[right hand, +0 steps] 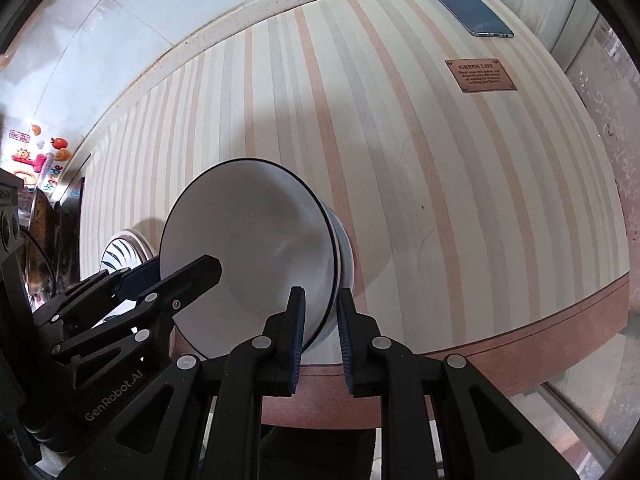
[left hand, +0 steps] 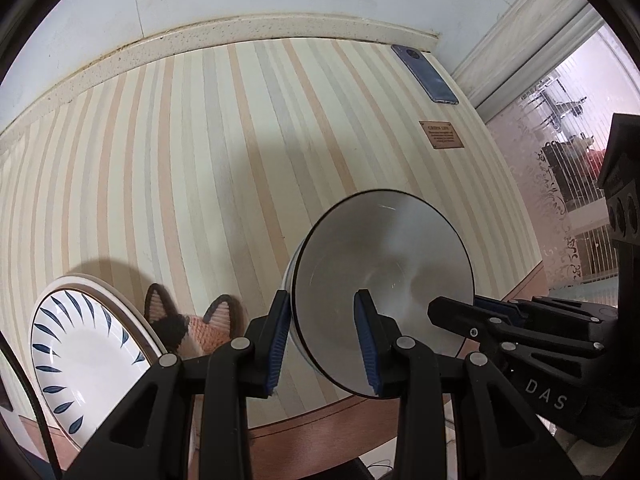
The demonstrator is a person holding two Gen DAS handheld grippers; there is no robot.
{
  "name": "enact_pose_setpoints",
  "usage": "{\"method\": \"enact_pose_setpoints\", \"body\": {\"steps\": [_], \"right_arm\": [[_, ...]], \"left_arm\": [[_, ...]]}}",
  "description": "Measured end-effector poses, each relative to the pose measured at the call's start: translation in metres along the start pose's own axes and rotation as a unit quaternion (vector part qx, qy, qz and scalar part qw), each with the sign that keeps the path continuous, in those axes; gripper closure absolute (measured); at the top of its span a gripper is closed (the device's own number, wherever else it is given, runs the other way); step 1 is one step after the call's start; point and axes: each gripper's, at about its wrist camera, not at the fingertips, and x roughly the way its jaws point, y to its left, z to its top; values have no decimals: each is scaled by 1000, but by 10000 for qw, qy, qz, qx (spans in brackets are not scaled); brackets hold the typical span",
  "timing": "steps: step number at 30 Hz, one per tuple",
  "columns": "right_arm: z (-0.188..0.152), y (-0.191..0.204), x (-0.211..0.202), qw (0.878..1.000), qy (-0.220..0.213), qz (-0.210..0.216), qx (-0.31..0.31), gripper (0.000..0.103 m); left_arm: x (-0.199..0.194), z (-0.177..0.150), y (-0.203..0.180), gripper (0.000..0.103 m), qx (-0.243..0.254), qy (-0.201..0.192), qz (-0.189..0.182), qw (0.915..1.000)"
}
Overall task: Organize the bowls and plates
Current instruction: 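Lower the nested bowls into the black-rimmed bowl and grip all rims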
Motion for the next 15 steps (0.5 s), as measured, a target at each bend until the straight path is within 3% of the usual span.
{"method": "enact_pose_setpoints", "body": {"steps": [9,13,15], "right_arm": [[2,1,-1,10000,58,-79,0,82],[0,-2,-6,9999,-16,-126,44,67],[-4,-4,-11,9998,-94,-142,76,66]], "left_arm": [[0,-1,2,73,6,39,-7,10000],[-10,-8,1,72,85,-81,125,9999],[-17,-13,0,72,145,-184,211,9995]]}}
